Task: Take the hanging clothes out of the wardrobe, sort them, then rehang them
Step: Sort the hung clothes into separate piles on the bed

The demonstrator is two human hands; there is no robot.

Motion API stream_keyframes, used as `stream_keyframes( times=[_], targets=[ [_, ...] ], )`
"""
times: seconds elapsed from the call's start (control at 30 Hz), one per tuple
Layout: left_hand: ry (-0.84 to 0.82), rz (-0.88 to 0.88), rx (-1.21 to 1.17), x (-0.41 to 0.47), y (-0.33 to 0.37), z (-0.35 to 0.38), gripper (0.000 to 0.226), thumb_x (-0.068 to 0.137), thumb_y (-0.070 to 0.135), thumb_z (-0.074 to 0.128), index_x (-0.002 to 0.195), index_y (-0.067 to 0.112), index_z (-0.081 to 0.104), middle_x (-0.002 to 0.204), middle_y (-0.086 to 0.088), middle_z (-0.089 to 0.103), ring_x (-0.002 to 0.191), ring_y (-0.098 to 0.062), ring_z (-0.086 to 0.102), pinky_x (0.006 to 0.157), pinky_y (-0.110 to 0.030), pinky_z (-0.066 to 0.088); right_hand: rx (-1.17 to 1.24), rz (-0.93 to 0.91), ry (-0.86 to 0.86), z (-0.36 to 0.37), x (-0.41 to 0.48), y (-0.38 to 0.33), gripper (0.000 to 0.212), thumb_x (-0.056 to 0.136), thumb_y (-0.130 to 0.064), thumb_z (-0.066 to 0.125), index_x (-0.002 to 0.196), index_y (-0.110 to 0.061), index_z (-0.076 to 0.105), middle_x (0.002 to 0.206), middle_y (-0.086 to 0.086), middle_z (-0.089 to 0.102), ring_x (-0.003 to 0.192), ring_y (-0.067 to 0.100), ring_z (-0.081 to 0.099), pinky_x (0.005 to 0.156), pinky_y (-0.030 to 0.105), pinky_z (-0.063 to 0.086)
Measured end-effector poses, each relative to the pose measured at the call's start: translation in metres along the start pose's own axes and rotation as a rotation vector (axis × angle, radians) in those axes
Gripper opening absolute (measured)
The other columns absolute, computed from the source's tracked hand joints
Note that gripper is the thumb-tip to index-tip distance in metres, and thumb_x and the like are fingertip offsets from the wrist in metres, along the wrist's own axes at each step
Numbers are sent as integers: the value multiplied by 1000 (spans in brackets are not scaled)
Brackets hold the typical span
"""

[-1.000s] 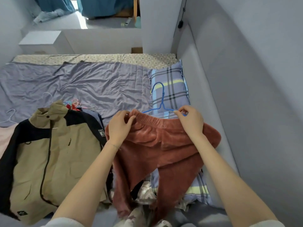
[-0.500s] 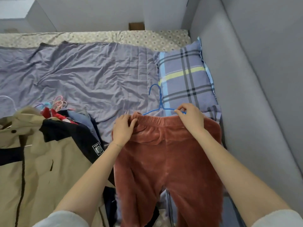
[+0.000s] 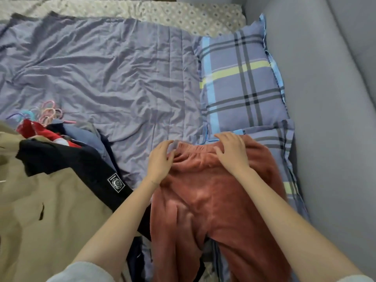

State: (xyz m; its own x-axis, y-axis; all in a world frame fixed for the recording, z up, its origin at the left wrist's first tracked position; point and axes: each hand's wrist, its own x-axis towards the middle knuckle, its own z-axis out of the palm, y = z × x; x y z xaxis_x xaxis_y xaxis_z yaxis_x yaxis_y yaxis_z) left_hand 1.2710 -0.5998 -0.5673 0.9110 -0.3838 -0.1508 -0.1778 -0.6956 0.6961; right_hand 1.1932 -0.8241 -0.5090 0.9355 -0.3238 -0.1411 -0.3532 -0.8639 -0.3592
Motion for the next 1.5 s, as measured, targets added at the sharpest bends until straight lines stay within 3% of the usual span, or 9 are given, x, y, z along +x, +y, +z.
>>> stream_keyframes(
  times=[0.17,0.47,0.7,0.9,1.2,1.4,1.5],
  targets=[
    [95,156,-7,-37,41,-67,36,94,12,61,130,11,59,135,-6,58,127,-25,52,108,-42,37,179,62,-3,-51,-43,-61,48,89,-13,61,136,-14,54,135,5,56,128,25,46,108,36,32],
    [179,144,18,-171,77,-179,41,98,27,56,138,17,54,148,-2,47,140,-19,39,117,-46,23,344,-14,112,-120,-170,-170,46,94,-17,59,139,-16,50,137,3,54,130,21,43,112,35,32],
    [237,125,106,-317,57,-248,42,97,20,56,138,23,51,151,2,43,144,-19,32,118,-43,16,418,-53,136,-122,-288,-230,50,93,-15,59,141,-15,48,142,3,51,132,24,41,113,37,31],
    [324,89,139,-388,27,-312,42,96,18,58,138,19,52,150,0,44,143,-21,34,118,-47,21,433,-120,96,-109,-350,-291,49,90,-11,61,138,-10,50,135,7,55,127,27,45,111,35,32],
    [387,12,92,-388,-32,-375,43,98,25,55,141,20,49,151,1,43,144,-19,31,118,-49,22,383,-240,33,-86,-333,-381,51,94,-17,57,143,-17,45,139,3,51,129,23,43,112,37,31],
    [383,-81,61,-323,-109,-420,44,97,23,56,141,19,48,149,-1,44,144,-20,31,120,-50,19,329,-240,-27,-40,-264,-441,53,97,-22,55,147,-20,39,146,0,44,137,19,34,116,33,25],
    [348,-115,46,-274,-159,-443,45,97,22,56,141,18,48,149,-1,45,144,-20,32,119,-51,19,311,-196,-81,-6,-213,-473,54,98,-24,55,148,-21,37,150,1,40,140,19,31,117,41,25]
  ],
)
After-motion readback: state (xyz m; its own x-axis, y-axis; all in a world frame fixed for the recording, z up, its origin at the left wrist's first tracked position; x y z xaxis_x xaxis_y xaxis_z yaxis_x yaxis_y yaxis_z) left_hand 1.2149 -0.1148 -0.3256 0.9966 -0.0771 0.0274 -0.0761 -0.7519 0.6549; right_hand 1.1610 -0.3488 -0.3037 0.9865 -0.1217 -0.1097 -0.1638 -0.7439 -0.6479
